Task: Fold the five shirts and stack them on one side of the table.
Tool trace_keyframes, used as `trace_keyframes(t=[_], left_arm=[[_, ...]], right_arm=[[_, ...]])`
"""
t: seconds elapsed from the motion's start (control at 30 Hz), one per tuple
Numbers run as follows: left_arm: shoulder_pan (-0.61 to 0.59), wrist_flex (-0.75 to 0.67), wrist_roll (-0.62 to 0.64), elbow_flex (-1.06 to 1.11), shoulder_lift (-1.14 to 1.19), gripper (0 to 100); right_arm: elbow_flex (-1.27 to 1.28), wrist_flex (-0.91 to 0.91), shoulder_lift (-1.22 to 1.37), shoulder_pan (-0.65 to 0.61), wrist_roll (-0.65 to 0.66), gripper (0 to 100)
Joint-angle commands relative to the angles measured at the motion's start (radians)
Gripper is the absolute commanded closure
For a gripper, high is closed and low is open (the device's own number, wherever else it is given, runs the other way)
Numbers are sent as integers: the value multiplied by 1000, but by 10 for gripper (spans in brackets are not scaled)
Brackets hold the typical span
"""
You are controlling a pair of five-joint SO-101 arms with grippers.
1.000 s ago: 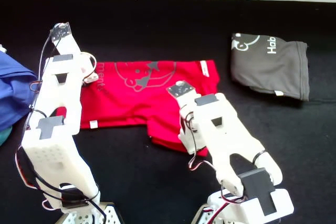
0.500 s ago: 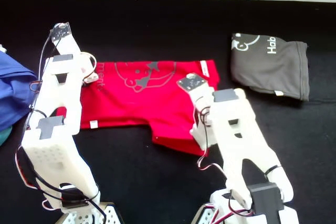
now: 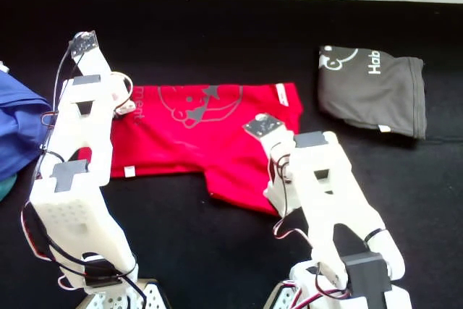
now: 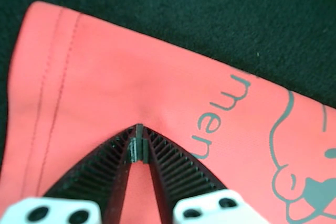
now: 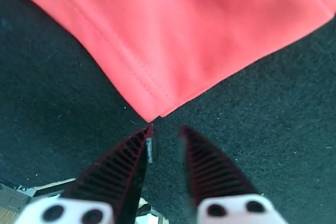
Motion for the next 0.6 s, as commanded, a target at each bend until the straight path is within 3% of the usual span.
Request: trace_keyframes(t=[0.0,0.1,0.2,0.37,0.57], left_arm=[[13,-11,5,-22,4,991],[13,-11,5,-21,4,991],[13,-11,5,-22,4,991],[13,-11,5,-22,4,991],[13,-11,5,-22,4,991]], right_arm=[[-36,8,-35,12,6,838],[-114,74,-35,4,5,840],[-177,117,-33,-81,-26,840],[-189,56,7,-282,-21,837],[-216,-13,200,-317,-21,836]])
